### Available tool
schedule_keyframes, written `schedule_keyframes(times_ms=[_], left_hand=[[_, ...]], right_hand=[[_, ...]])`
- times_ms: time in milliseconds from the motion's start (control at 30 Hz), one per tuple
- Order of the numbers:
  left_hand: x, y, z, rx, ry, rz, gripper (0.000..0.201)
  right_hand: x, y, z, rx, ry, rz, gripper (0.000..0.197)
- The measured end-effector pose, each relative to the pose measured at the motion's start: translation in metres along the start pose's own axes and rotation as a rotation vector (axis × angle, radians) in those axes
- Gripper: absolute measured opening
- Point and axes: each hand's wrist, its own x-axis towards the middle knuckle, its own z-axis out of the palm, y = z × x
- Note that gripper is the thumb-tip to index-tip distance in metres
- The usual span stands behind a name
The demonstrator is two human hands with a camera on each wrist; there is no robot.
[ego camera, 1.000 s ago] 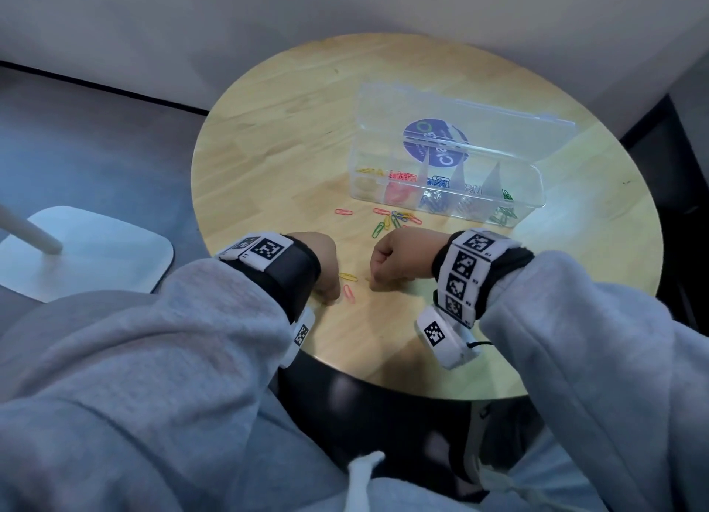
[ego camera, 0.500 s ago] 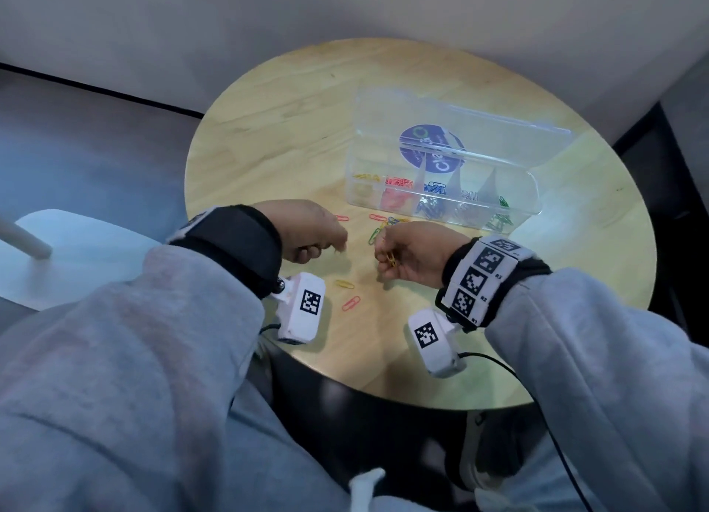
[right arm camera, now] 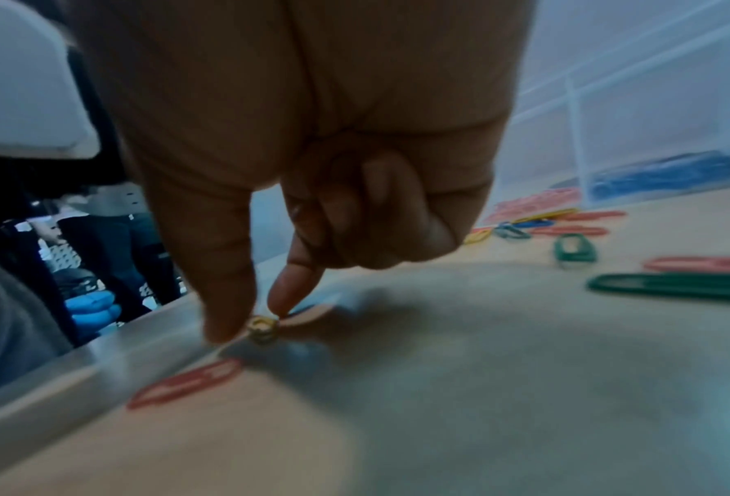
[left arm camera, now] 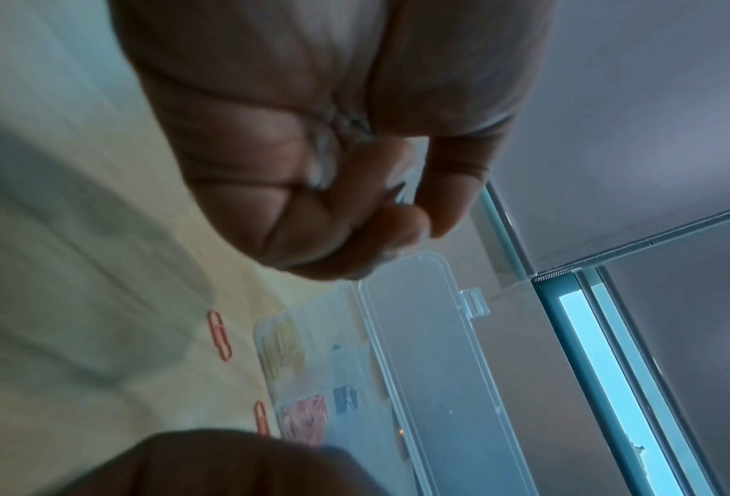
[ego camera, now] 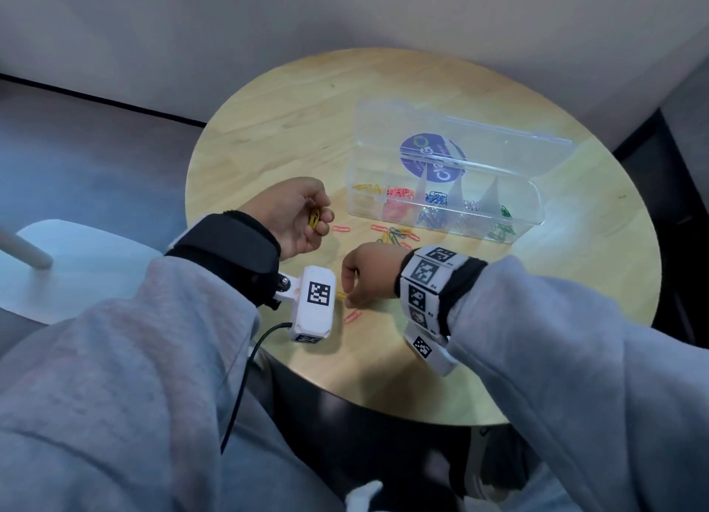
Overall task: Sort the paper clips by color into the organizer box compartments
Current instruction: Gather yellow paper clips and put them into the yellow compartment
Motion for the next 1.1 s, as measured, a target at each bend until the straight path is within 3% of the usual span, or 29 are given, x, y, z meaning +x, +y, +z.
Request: schedule_keyframes(times_ms=[133, 200, 333, 500, 733, 900, 1100], left_hand=[[0.006, -0.002, 0.006, -0.035, 0.006, -0.019, 0.017], [0.008, 0.0, 0.009, -0.077, 0.012, -0.01, 0.018], [0.009, 0.01, 0.011, -0.185, 0.0, 0.03, 0.027], [0.01, 0.026, 0.015, -0.308, -0.075, 0.049, 0.043], [0.022, 0.049, 0.022, -0.311, -0.139, 0.079, 0.053], [0.039, 0.056, 0.026, -0.268, -0.145, 0.076, 0.058], [0.052, 0.055, 0.023, -0.258, -0.169, 0.085, 0.068]], right_hand=[[0.005, -0.007, 0.004, -0.139, -0.038, -0.023, 0.004], [0.004, -0.001, 0.002, -0.085, -0.053, -0.015, 0.001], [-0.006, 0.031, -0.018, 0.339, 0.012, 0.055, 0.015], [-0.021, 0.062, -0.047, 1.243, 0.136, 0.073, 0.024], [-0.028, 0.079, -0.086, 1.68, 0.271, 0.098, 0.024], [-0.015, 0.071, -0.091, 1.804, 0.232, 0.093, 0.03], [0.009, 0.054, -0.093, 1.785, 0.219, 0.089, 0.036]])
